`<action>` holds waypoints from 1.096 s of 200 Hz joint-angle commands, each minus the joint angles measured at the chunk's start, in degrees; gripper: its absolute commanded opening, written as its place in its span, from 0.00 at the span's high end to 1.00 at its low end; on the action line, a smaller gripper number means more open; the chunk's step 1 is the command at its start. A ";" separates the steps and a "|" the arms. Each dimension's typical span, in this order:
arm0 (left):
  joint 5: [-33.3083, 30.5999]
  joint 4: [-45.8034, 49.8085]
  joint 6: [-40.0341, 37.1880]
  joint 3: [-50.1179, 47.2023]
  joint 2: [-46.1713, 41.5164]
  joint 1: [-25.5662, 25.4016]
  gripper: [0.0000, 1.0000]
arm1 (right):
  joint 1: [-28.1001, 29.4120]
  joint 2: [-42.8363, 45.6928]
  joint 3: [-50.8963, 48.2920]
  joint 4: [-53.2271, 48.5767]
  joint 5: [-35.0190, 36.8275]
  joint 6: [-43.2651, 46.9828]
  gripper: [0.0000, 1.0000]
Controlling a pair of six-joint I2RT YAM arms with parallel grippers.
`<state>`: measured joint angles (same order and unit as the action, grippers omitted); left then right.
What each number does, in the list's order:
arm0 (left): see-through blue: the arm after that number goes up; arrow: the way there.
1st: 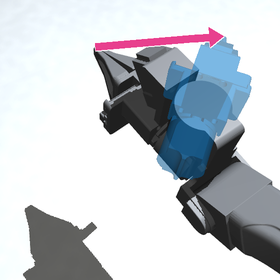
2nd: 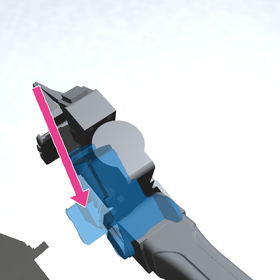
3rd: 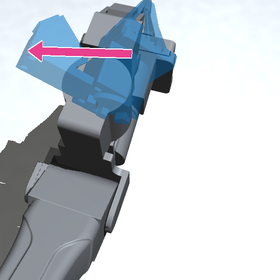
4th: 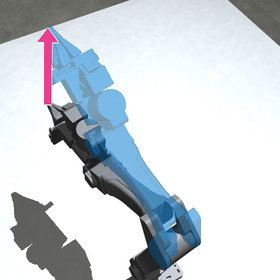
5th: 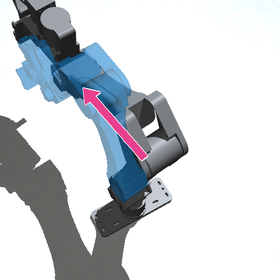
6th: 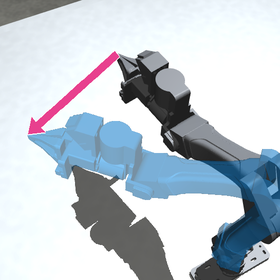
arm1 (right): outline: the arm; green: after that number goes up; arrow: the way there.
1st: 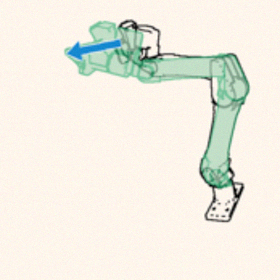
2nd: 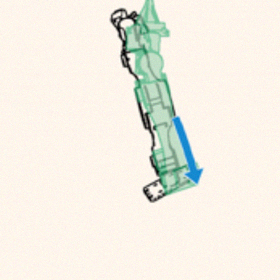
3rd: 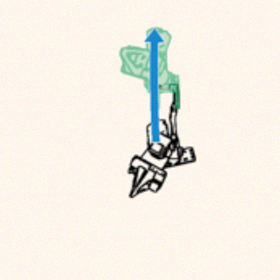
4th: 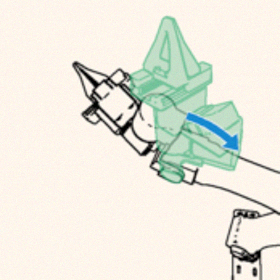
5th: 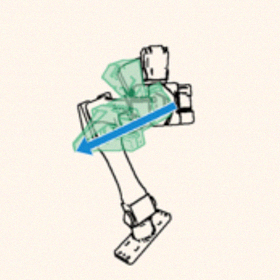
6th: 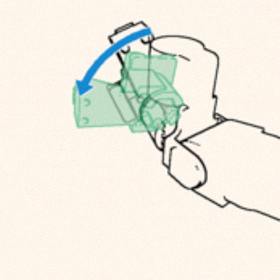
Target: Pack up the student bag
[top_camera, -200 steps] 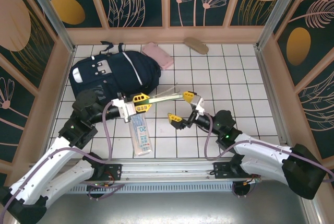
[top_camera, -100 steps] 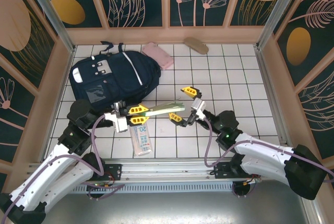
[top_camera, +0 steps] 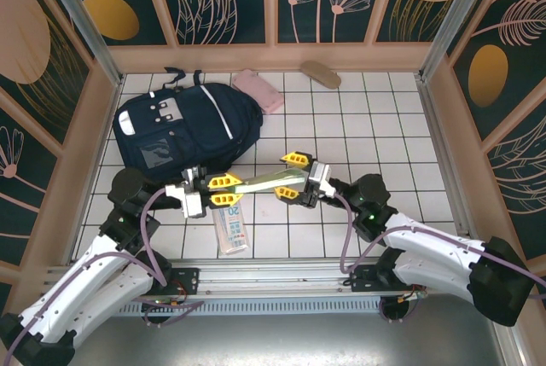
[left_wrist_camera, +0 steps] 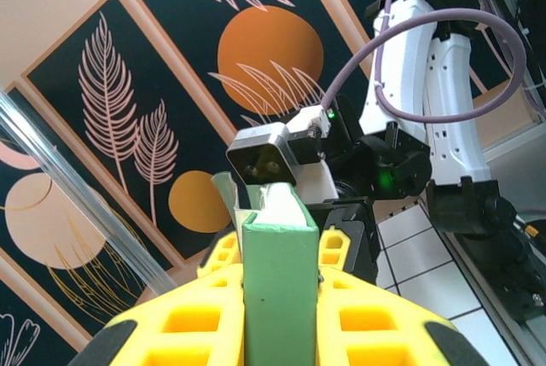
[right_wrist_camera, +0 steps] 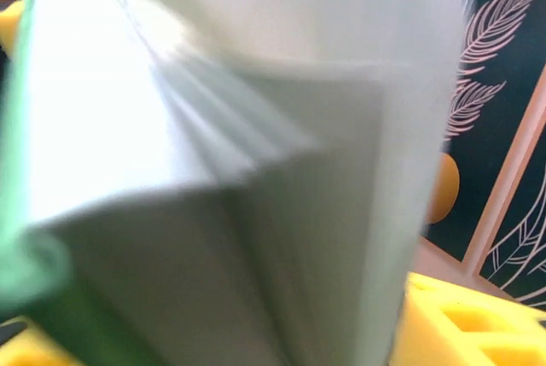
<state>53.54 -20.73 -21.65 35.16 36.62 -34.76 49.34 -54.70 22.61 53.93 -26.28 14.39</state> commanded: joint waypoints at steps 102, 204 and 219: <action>-19.83 -6.91 18.11 -1.46 3.17 0.27 0.10 | -3.53 4.86 2.23 -6.51 3.98 -10.93 1.00; -48.11 22.39 58.75 23.75 37.87 15.92 0.09 | -28.15 -13.51 22.09 -52.90 6.69 -44.62 1.00; -52.72 27.25 66.63 29.18 44.86 16.59 0.08 | -28.29 -16.44 22.31 -52.25 4.32 -46.10 1.00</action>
<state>6.85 -3.62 28.97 58.78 74.32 -19.14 21.19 -68.10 41.67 5.02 -16.97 -26.09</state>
